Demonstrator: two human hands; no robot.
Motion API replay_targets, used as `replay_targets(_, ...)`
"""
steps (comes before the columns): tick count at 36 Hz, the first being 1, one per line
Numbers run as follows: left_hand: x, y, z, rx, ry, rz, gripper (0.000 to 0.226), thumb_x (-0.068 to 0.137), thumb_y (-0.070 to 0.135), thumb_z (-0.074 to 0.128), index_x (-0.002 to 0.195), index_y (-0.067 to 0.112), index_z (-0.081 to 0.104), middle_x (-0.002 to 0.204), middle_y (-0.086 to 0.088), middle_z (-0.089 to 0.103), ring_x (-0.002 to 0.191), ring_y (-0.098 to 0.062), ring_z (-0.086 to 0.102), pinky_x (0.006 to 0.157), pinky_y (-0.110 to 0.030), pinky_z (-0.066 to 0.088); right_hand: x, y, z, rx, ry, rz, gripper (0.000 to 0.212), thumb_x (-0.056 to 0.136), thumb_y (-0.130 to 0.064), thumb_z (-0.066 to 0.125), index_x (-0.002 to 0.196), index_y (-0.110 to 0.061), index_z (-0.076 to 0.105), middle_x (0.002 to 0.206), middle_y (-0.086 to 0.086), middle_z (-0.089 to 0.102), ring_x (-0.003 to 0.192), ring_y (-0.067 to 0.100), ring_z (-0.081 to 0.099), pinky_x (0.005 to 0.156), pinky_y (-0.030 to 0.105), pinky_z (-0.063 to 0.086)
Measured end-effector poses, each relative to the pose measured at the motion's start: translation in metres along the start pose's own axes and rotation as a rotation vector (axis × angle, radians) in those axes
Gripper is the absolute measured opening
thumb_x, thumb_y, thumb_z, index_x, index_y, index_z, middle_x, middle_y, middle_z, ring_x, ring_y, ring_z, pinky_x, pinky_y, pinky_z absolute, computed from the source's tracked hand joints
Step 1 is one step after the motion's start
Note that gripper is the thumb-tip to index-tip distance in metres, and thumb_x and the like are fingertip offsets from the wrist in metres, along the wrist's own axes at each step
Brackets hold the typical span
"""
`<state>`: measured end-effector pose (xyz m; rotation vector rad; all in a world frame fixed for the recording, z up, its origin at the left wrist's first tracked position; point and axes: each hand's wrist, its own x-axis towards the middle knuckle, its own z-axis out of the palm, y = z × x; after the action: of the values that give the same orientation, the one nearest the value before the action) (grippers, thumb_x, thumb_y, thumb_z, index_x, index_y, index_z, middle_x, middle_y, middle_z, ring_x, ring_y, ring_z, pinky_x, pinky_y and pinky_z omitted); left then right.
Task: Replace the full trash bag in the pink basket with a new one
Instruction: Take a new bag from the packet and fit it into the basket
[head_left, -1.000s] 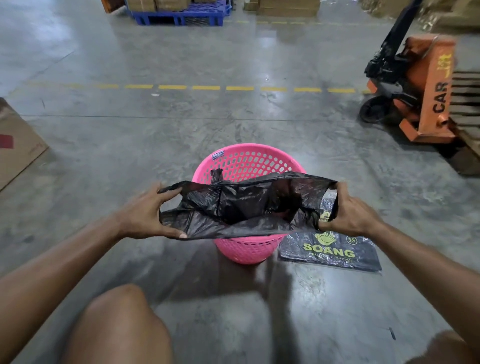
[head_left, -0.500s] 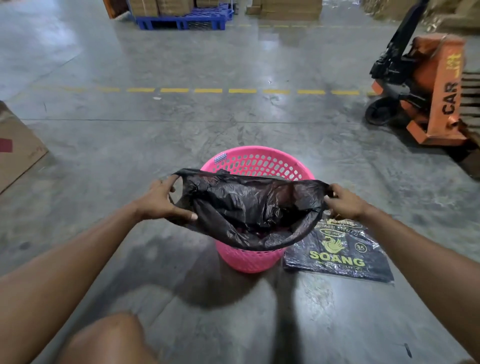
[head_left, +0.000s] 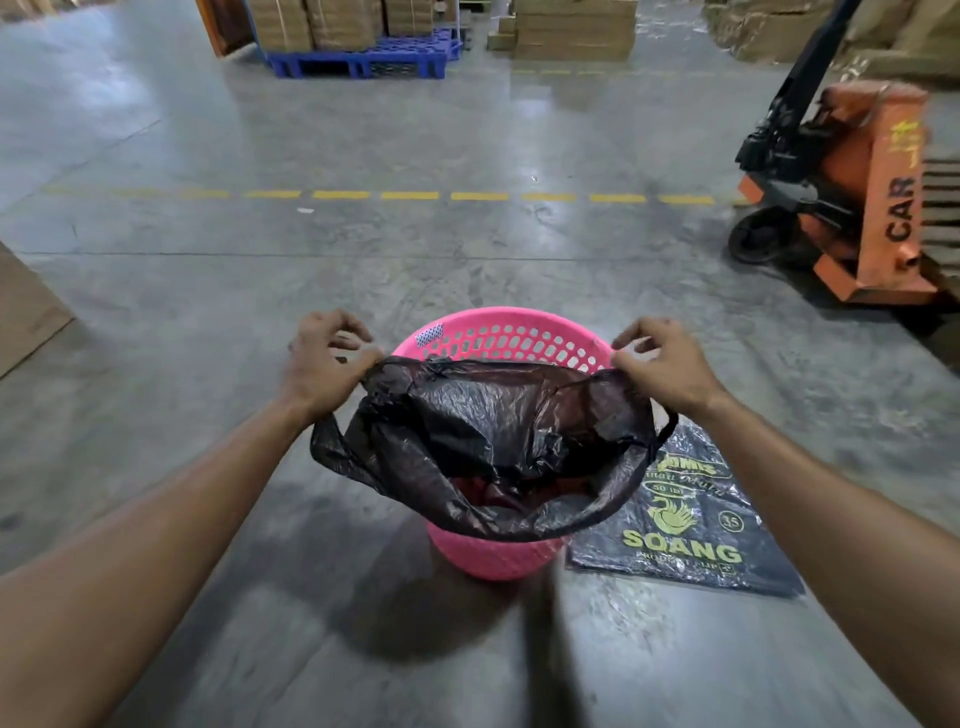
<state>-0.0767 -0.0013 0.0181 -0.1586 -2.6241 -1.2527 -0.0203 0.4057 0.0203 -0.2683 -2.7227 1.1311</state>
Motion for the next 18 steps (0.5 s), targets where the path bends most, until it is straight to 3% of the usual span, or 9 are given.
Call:
replay_targets(4, 0.003, 0.008, 0.016, 0.167, -0.251, 0.178, 0.031, 0.072, 0.039, 0.087, 0.100, 0.032, 0.076, 0.113, -0.001, 0.052, 0.105, -0.013, 0.057, 0.097, -0.026, 0.042, 0.000, -0.008, 0.013, -0.308, -0.167, -0.180, 0.035, 0.073, -0.051, 0.078, 0.102, -0.032, 0.073, 0.133, 0.008, 0.047, 0.123, 0.023, 0.050, 0.107, 0.040, 0.044)
replay_targets(6, 0.007, 0.010, 0.022, 0.265, -0.358, 0.215, 0.030, 0.073, 0.038, 0.086, 0.100, 0.029, 0.078, 0.116, -0.002, 0.053, 0.115, -0.012, 0.052, 0.101, -0.021, 0.033, 0.004, -0.014, 0.020, -0.404, -0.201, -0.190, 0.028, 0.076, -0.049, 0.079, 0.099, -0.033, 0.075, 0.140, 0.010, 0.046, 0.130, 0.029, 0.049, 0.109, 0.045, 0.044)
replay_targets(8, 0.015, 0.009, 0.028, 0.310, -0.366, 0.221, 0.025, 0.077, 0.037, 0.083, 0.098, 0.023, 0.079, 0.119, -0.004, 0.058, 0.117, -0.018, 0.055, 0.100, -0.023, 0.033, 0.009, -0.019, 0.024, -0.397, -0.175, -0.182, 0.017, 0.082, -0.039, 0.079, 0.094, -0.027, 0.078, 0.136, 0.009, 0.052, 0.125, 0.029, 0.054, 0.106, 0.041, 0.045)
replay_targets(11, 0.024, 0.013, 0.035, 0.221, -0.251, 0.172, 0.020, 0.082, 0.032, 0.076, 0.090, 0.014, 0.076, 0.104, -0.008, 0.071, 0.099, -0.023, 0.068, 0.090, -0.027, 0.044, 0.018, -0.020, 0.029, -0.346, -0.067, -0.165, 0.013, 0.086, -0.031, 0.075, 0.091, -0.019, 0.078, 0.120, 0.009, 0.064, 0.108, 0.028, 0.063, 0.096, 0.036, 0.049)
replay_targets(13, 0.029, 0.016, 0.040, 0.112, -0.209, 0.111, 0.018, 0.083, 0.031, 0.073, 0.085, 0.012, 0.073, 0.089, -0.009, 0.075, 0.083, -0.020, 0.070, 0.081, -0.031, 0.052, 0.024, -0.020, 0.030, -0.312, -0.008, -0.129, 0.009, 0.087, -0.033, 0.073, 0.086, -0.024, 0.075, 0.108, 0.007, 0.069, 0.097, 0.028, 0.068, 0.089, 0.037, 0.053)
replay_targets(16, 0.037, 0.017, 0.050, 0.018, -0.168, 0.039, 0.015, 0.087, 0.025, 0.072, 0.079, 0.014, 0.068, 0.065, -0.003, 0.068, 0.057, -0.008, 0.058, 0.063, -0.028, 0.046, 0.036, -0.016, 0.034, -0.235, 0.064, -0.068, 0.010, 0.086, -0.035, 0.072, 0.080, -0.028, 0.068, 0.088, -0.001, 0.073, 0.089, 0.025, 0.072, 0.085, 0.035, 0.056)
replay_targets(18, 0.047, 0.012, 0.055, -0.039, -0.124, -0.009, 0.017, 0.086, 0.026, 0.073, 0.074, 0.021, 0.063, 0.060, 0.005, 0.060, 0.051, -0.006, 0.051, 0.060, -0.027, 0.040, 0.044, -0.015, 0.035, -0.205, 0.096, -0.051, 0.012, 0.087, -0.034, 0.072, 0.079, -0.027, 0.067, 0.079, -0.004, 0.068, 0.087, 0.025, 0.071, 0.080, 0.031, 0.053)
